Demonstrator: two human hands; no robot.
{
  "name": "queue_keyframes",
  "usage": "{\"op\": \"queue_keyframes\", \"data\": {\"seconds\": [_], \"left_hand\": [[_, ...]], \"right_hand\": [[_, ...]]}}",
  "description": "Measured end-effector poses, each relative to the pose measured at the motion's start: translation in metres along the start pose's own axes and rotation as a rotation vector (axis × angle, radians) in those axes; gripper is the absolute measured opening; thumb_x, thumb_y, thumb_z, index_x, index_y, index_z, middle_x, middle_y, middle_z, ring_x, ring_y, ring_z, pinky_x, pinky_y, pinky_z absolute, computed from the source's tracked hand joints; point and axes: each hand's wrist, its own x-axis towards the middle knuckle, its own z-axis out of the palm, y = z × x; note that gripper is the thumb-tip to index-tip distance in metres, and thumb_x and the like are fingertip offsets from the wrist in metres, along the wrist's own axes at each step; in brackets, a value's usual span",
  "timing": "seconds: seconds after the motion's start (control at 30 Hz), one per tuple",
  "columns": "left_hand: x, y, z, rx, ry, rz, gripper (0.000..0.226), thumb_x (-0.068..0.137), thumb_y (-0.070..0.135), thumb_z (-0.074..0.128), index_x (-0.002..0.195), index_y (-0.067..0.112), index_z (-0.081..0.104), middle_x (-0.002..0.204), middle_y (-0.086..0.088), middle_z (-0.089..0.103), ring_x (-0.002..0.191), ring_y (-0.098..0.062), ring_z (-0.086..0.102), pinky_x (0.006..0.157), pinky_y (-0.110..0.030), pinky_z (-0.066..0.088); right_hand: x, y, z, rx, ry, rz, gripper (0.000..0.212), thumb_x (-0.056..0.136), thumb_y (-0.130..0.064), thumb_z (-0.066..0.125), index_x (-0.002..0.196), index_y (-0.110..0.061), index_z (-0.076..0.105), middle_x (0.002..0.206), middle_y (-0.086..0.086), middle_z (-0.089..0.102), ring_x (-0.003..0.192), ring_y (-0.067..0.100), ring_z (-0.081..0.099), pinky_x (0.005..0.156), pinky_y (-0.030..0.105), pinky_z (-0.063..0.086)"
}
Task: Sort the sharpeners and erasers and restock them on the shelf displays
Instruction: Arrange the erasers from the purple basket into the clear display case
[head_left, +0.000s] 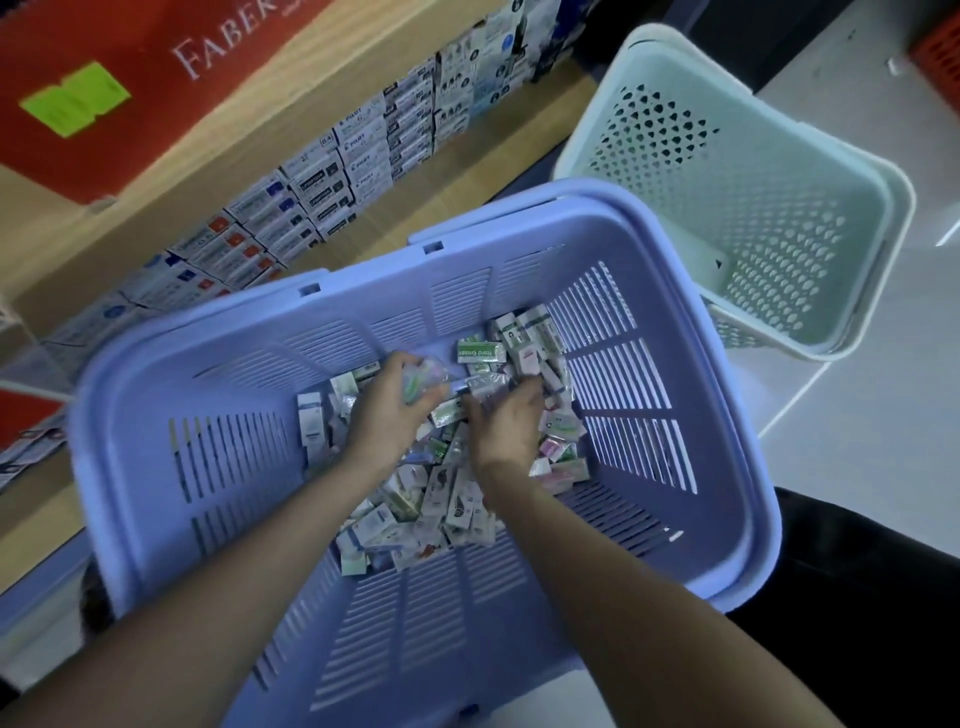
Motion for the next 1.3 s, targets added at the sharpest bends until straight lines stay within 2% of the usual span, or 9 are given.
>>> {"op": "queue_keyframes", "data": {"seconds": [0.2,0.3,0.37,0.43,0.63,0.77,0.87,1.13,1.3], "left_hand": [[-0.028,-0.014,-0.024,-0.508,0.069,-0.325,0.015,0.080,0.018,0.073,0.092,0.022,0.063,0.095,-0.001,0.069,0.089,-0.019,0.066,0.076,-0.034,0.049],[-0.040,-0.007,-0.036,-0.592,0.003,-0.407,0.031,0.073,0.020,0.077,0.101,0.015,0.065,0.100,-0.002,0.071,0.095,-0.017,0.067,0.082,-0.037,0.050],[-0.048,0.002,-0.044,-0.623,-0.045,-0.421,0.039,0.068,0.020,0.079,0.103,0.012,0.064,0.104,-0.006,0.071,0.097,-0.020,0.066,0.081,-0.041,0.052],[-0.058,0.014,-0.053,-0.640,-0.059,-0.407,0.033,0.070,0.015,0.079,0.099,0.013,0.062,0.104,-0.008,0.070,0.098,-0.022,0.065,0.078,-0.041,0.053],[-0.104,0.070,-0.083,-0.810,-0.048,-0.381,0.009,0.085,0.006,0.065,0.083,0.014,0.063,0.061,0.006,0.070,0.060,-0.012,0.068,0.041,-0.022,0.050],[-0.140,0.094,-0.110,-0.772,-0.072,-0.281,0.010,0.082,0.007,0.069,0.085,0.014,0.062,0.073,-0.001,0.070,0.059,-0.009,0.067,0.045,-0.023,0.049],[-0.165,0.108,-0.137,-0.745,-0.018,-0.204,0.019,0.081,0.009,0.070,0.094,0.017,0.059,0.080,-0.003,0.066,0.065,-0.014,0.064,0.042,-0.021,0.046],[-0.232,0.137,-0.217,-0.678,-0.005,-0.021,0.030,0.068,0.037,0.075,0.088,0.020,0.061,0.068,0.003,0.061,0.062,-0.010,0.057,0.046,-0.019,0.039],[-0.256,0.143,-0.266,-0.753,0.085,0.021,0.018,0.075,0.017,0.075,0.082,0.015,0.059,0.069,-0.007,0.058,0.056,-0.014,0.051,0.039,-0.017,0.035]], "right_hand": [[0.016,0.002,0.008,0.057,-0.045,0.212,0.024,0.092,-0.022,0.058,0.106,-0.003,0.052,0.113,0.014,0.057,0.100,0.026,0.058,0.089,0.038,0.050],[0.010,-0.001,-0.015,0.145,-0.128,0.180,0.029,0.093,-0.008,0.055,0.120,0.000,0.050,0.114,0.016,0.059,0.084,0.019,0.057,0.073,0.021,0.050],[-0.004,-0.011,-0.035,0.330,-0.234,0.232,0.054,0.092,-0.007,0.058,0.140,-0.001,0.034,0.131,0.015,0.052,0.105,0.024,0.060,0.085,0.017,0.050],[-0.019,-0.023,-0.053,0.462,-0.320,0.240,0.062,0.088,-0.007,0.064,0.142,-0.003,0.033,0.137,0.014,0.048,0.124,0.030,0.050,0.098,0.030,0.043],[-0.075,-0.061,-0.112,0.499,-0.496,-0.071,0.014,0.082,-0.001,0.069,0.086,-0.011,0.060,0.074,0.001,0.062,0.067,0.015,0.059,0.062,0.025,0.048],[-0.116,-0.092,-0.147,0.460,-0.540,-0.241,0.023,0.081,-0.005,0.071,0.101,-0.002,0.061,0.079,0.001,0.062,0.059,0.005,0.058,0.053,0.020,0.046],[-0.151,-0.115,-0.165,0.452,-0.582,-0.343,0.017,0.080,-0.008,0.072,0.092,-0.012,0.061,0.080,0.002,0.064,0.066,0.010,0.063,0.052,0.024,0.048],[-0.235,-0.177,-0.175,0.419,-0.633,-0.584,0.024,0.082,-0.010,0.071,0.099,-0.017,0.055,0.071,-0.001,0.062,0.055,0.007,0.059,0.039,0.019,0.039],[-0.271,-0.218,-0.165,0.370,-0.674,-0.722,0.028,0.081,-0.007,0.071,0.103,-0.018,0.057,0.079,0.004,0.062,0.058,0.006,0.058,0.040,0.020,0.039]]}}
